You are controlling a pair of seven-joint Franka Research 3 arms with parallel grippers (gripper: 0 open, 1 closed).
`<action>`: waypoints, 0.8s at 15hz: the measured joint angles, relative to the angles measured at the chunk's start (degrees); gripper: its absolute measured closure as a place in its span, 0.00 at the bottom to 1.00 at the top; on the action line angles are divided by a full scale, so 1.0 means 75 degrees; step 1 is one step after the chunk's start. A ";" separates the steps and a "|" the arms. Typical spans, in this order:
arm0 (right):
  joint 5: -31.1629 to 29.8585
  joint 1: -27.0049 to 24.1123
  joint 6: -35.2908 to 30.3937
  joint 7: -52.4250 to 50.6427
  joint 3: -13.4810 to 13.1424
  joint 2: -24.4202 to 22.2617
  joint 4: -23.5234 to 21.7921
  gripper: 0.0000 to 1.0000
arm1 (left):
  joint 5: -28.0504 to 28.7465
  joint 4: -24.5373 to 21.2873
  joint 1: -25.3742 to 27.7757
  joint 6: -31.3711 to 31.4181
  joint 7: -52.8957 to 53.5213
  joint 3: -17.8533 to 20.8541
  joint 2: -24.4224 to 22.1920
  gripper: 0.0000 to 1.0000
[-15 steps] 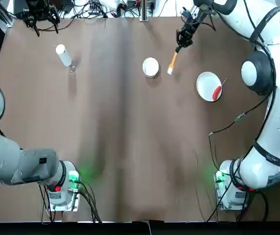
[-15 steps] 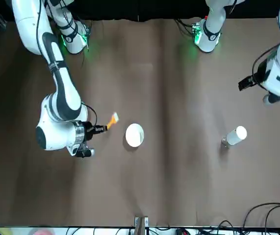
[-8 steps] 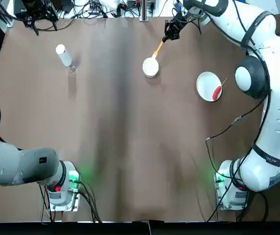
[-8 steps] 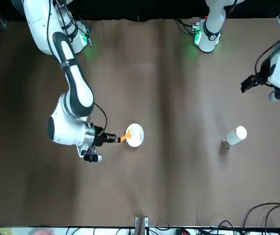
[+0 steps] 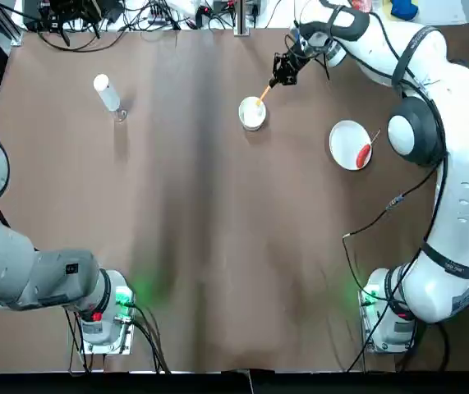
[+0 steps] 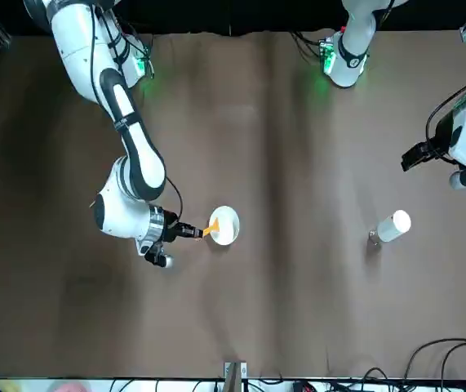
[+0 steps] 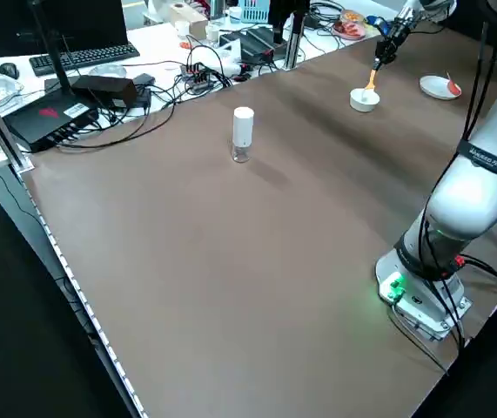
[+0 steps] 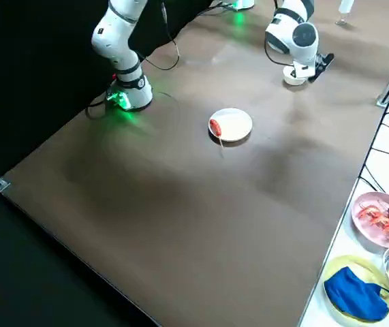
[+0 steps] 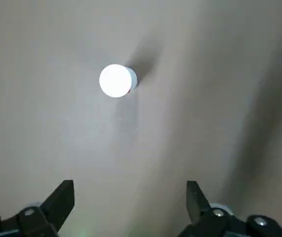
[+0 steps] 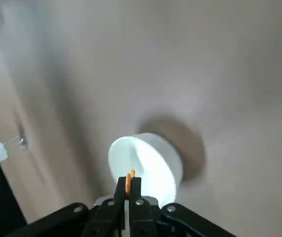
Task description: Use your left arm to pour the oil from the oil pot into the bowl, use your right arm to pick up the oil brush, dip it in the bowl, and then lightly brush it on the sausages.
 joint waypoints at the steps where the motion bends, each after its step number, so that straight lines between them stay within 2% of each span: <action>1: 0.0044 0.0005 0.0151 0.0035 0.0003 0.0000 -0.0083 0.96 | 0.0000 -0.0001 -0.0075 -0.0006 -0.0002 -0.0003 0.0011 0.00; 7: 0.0122 0.0107 0.0422 0.0641 0.0017 -0.0002 -0.0195 0.96 | -0.0001 0.0027 -0.0025 -0.0006 0.0002 0.0056 0.0390 0.00; 12: 0.0126 0.0272 0.0805 0.0857 0.0018 0.0000 -0.0440 0.96 | -0.0001 0.0175 -0.0166 -0.0006 0.0042 -0.0027 0.0438 0.00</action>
